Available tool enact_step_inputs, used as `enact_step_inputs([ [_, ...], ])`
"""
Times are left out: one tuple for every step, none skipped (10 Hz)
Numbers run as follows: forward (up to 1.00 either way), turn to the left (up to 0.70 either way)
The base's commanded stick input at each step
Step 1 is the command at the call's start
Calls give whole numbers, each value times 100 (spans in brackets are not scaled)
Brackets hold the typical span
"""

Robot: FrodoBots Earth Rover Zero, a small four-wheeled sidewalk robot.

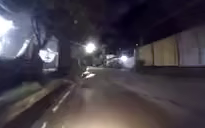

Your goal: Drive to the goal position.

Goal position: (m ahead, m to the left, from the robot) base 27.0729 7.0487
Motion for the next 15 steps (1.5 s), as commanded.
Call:
enact_step_inputs([
  [50, 0],
  [50, 0],
  [50, 0],
  [50, 0],
  [50, 0],
  [50, 0],
  [50, 0],
  [50, 0],
  [50, 0],
  [50, 0],
  [50, 0],
  [50, 0],
  [50, 0],
  [50, 0],
  [50, 0],
])
